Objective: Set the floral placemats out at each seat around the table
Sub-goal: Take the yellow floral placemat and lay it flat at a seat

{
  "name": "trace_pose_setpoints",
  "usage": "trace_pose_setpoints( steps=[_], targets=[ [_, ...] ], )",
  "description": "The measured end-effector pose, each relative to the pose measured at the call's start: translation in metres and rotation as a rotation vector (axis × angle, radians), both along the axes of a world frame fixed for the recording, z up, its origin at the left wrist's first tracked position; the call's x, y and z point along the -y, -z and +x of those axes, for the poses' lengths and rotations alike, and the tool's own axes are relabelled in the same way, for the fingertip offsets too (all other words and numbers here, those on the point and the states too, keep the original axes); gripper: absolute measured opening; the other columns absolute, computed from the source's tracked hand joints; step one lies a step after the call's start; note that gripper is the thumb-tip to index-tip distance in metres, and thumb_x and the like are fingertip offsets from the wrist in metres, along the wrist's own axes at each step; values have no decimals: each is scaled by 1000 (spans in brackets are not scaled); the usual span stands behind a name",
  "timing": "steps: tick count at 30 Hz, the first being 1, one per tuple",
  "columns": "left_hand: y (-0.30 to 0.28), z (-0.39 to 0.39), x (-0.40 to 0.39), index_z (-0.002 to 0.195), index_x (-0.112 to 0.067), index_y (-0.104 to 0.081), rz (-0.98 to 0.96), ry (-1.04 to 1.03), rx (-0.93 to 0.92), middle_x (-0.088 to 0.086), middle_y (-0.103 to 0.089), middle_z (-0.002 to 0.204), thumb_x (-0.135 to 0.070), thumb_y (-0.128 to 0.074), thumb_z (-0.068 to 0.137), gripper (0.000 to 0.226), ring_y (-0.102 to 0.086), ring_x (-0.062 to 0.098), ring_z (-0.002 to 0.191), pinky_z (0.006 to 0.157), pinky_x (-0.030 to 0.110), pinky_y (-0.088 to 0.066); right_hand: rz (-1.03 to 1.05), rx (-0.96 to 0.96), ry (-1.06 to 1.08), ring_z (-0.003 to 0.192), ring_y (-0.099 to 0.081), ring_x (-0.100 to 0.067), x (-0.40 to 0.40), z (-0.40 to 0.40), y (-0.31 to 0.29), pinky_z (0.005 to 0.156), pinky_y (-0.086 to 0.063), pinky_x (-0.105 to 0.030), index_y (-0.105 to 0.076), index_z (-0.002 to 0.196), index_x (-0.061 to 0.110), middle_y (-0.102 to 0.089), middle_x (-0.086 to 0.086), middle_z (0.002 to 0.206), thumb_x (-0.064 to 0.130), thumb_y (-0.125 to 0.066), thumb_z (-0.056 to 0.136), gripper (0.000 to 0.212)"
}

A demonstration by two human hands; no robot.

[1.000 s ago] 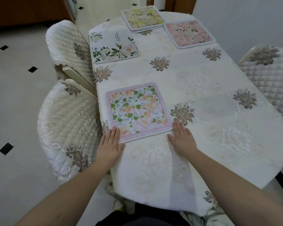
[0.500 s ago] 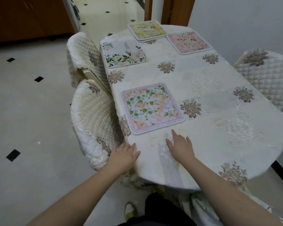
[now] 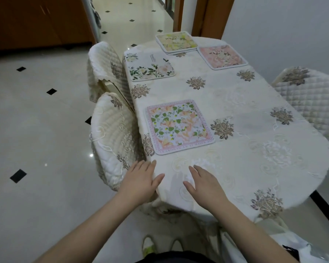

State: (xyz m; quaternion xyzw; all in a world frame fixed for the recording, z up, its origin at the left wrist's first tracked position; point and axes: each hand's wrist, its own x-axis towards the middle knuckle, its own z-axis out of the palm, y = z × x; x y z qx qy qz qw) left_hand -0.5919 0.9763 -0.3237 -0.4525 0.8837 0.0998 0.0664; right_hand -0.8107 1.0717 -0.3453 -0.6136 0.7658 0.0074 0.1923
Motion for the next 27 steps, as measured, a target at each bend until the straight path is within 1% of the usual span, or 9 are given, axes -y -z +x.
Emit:
trace_pose_setpoints(
  steps=[4, 7, 9, 11, 13, 17, 22, 25, 27],
  targets=[
    [5, 1, -10, 153, -19, -35, -4, -79, -42, 0, -43, 154, -56, -28, 103, 63, -36, 20, 143, 117, 36, -23, 19, 2, -52, 150, -20, -20, -7, -4, -1, 120, -18, -35, -17, 157, 21, -17, -5, 164, 54, -30, 102, 65],
    [4, 4, -25, 150, -20, -41, -14, -114, -33, -2, -48, 149, -61, -26, 100, 66, -43, 20, 138, 112, 36, -31, 25, 11, -102, 149, -22, -21, -7, -6, -5, 119, -20, -35, -18, 157, 21, -18, -5, 164, 53, -30, 102, 64],
    [1, 7, -34, 150, -23, -40, 1, -158, -3, -2, -49, 149, -69, -19, 93, 76, -44, 19, 137, 110, 36, -32, 13, 31, -146, 146, -28, -21, -3, -2, -10, 117, -24, -35, -20, 156, 20, -23, -5, 162, 52, -31, 102, 63],
    [0, 13, -38, 152, -25, -36, 40, -209, 37, -3, -45, 152, -73, -23, 92, 78, -40, 18, 140, 111, 36, -29, 1, 66, -204, 143, -34, -22, 3, 5, -17, 114, -29, -35, -22, 156, 19, -30, -4, 159, 51, -31, 103, 62],
    [1, 24, -42, 153, -25, -32, 74, -266, 49, -2, -41, 155, -69, -29, 95, 73, -37, 19, 142, 112, 37, -28, -11, 77, -275, 139, -38, -21, 11, 14, -22, 113, -32, -35, -23, 155, 20, -34, -2, 157, 51, -31, 103, 62],
    [-1, 53, -52, 153, -25, -31, 94, -364, 12, -4, -41, 155, -52, -31, 97, 62, -38, 17, 142, 112, 39, -29, -11, 32, -435, 133, -44, -22, 25, 43, -29, 109, -34, -35, -26, 154, 20, -43, -1, 150, 51, -33, 102, 61],
    [-9, 98, -69, 151, -25, -38, 59, -480, 27, -4, -48, 150, -46, -30, 94, 62, -45, 18, 136, 112, 39, -31, 21, -6, -627, 133, -44, -20, 30, 94, -29, 109, -32, -33, -31, 150, 25, -43, 4, 148, 54, -38, 98, 61],
    [-14, 126, -84, 144, -19, -50, 1, -541, 39, 0, -59, 139, -48, -23, 88, 69, -53, 22, 130, 108, 43, -36, -4, -8, -679, 134, -43, -20, 31, 128, -31, 109, -32, -32, -29, 152, 24, -43, 3, 149, 55, -39, 98, 63],
    [-12, 146, -91, 144, -17, -50, -4, -569, 47, 1, -58, 140, -49, -23, 90, 69, -52, 23, 130, 110, 44, -35, -41, -2, -700, 132, -46, -21, 30, 153, -34, 108, -33, -34, -31, 152, 22, -47, 1, 147, 55, -40, 97, 64]
  ],
)
